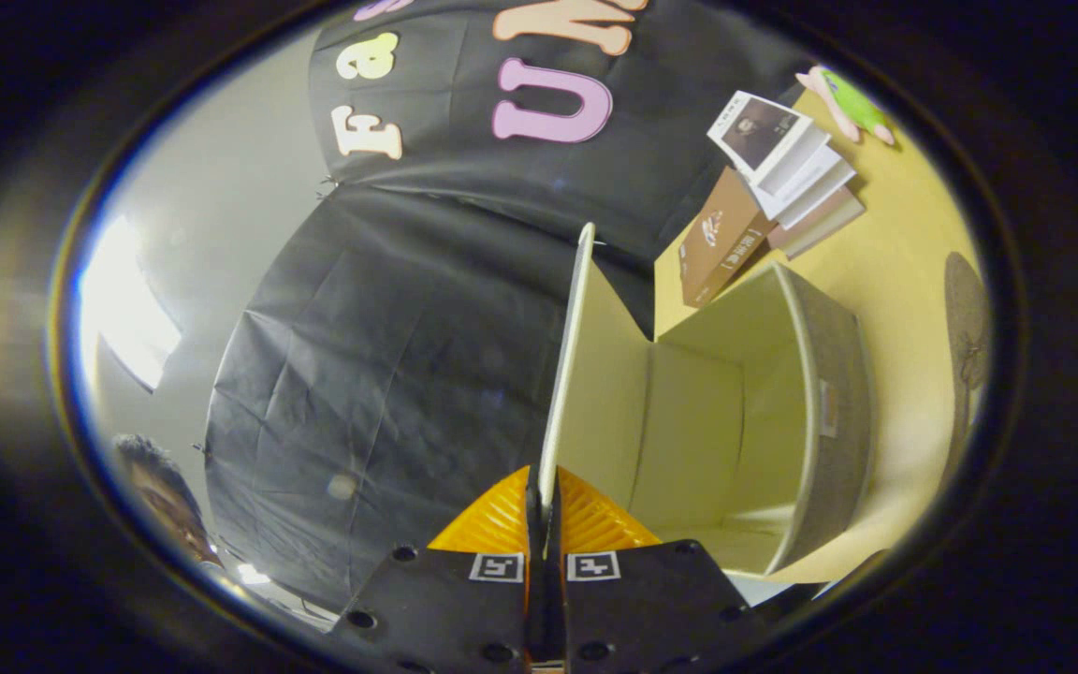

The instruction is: Open the storage box then place both shoes into the box .Put the left shoe in first, then the right shoe, with the right side of both shoes facing outward in a uniform manner.

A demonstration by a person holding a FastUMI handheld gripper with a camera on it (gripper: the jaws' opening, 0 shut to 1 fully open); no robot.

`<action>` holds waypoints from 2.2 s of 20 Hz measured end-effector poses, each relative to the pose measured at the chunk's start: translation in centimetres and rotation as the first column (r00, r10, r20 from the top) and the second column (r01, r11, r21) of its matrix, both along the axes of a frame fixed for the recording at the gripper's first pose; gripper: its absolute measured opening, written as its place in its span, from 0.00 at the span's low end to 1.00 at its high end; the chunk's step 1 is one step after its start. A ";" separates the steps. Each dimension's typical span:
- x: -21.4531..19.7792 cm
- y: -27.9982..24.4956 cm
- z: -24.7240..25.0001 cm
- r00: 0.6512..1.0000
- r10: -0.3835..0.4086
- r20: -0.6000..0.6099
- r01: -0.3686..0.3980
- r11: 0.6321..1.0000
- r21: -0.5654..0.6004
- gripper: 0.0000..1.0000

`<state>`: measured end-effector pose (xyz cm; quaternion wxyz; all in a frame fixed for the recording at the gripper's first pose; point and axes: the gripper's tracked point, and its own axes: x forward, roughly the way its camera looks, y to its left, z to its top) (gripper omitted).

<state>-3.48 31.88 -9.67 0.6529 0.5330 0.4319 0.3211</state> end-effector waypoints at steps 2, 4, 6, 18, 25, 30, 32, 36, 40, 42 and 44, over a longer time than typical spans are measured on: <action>0.3 1.9 1.2 0.999 0.009 0.038 -0.008 1.000 -0.016 0.03; 0.5 4.5 2.0 0.997 0.035 0.072 -0.032 0.999 -0.037 0.03; 0.4 7.2 2.5 0.992 0.062 0.109 -0.056 0.996 -0.064 0.03; -2.1 22.4 -0.3 0.958 0.215 0.188 -0.181 0.966 -0.184 0.03; -5.5 27.4 -4.1 0.897 0.363 0.252 -0.272 0.904 -0.331 0.13; -5.2 26.7 -6.9 0.828 0.437 0.353 -0.250 0.849 -0.466 0.52; -4.3 25.9 -7.7 0.801 0.444 0.403 -0.212 0.838 -0.503 0.68; -4.0 22.3 -6.6 0.733 0.455 0.506 -0.097 0.806 -0.584 1.00; -4.2 17.6 -5.1 0.695 0.459 0.554 0.000 0.770 -0.638 1.00; -3.6 15.0 -4.9 0.690 0.445 0.571 0.057 0.753 -0.655 1.00; -2.9 12.2 -4.7 0.686 0.433 0.585 0.111 0.732 -0.672 1.00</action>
